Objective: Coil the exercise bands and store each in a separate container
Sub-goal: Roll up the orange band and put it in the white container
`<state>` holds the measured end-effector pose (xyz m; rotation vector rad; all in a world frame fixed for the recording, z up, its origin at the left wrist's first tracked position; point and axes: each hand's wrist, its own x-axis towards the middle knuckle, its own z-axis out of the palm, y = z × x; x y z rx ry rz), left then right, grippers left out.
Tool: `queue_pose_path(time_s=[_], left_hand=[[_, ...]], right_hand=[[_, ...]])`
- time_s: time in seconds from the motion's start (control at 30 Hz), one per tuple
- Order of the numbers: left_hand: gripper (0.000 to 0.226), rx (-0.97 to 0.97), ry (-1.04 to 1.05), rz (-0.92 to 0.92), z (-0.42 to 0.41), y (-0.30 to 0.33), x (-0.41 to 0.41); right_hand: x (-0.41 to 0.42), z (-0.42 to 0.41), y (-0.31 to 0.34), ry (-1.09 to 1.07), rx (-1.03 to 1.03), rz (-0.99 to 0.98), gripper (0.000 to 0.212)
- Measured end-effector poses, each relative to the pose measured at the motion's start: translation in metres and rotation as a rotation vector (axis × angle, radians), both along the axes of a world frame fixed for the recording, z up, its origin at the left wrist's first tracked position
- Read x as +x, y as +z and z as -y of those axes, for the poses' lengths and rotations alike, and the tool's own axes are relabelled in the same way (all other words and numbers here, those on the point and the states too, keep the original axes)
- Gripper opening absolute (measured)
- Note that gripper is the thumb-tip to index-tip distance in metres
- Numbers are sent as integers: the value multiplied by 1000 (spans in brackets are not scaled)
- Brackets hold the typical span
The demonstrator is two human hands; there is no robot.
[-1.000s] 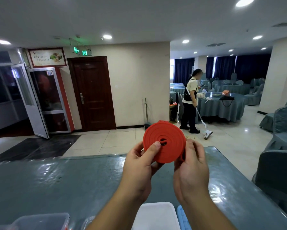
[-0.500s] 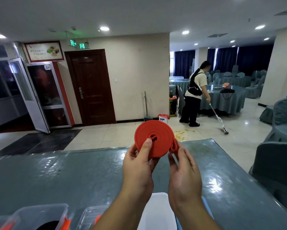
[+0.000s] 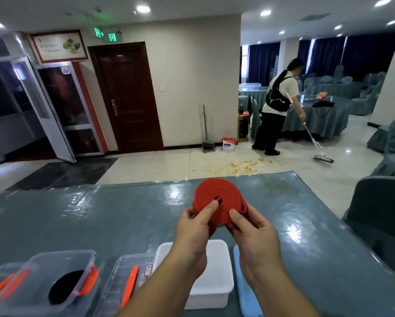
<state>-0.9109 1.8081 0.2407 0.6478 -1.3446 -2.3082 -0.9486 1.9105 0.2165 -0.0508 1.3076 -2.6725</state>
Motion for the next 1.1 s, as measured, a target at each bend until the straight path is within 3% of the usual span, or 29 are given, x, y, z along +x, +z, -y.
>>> queue_pose_path(time_s=[0.3, 0.43, 0.83, 1.1], left_hand=[[24, -47, -173, 284, 43, -49, 8], [38, 88, -229, 317, 61, -75, 16], [19, 205, -158, 480, 109, -175, -11], [24, 147, -275, 618, 151, -238, -37]], right_hand=[[-16, -21, -52, 126, 165, 43, 40], [-21, -9, -77, 101, 235, 112, 28], [-30, 55, -148, 135, 405, 407, 15], [-47, 87, -193, 99, 557, 524, 15]])
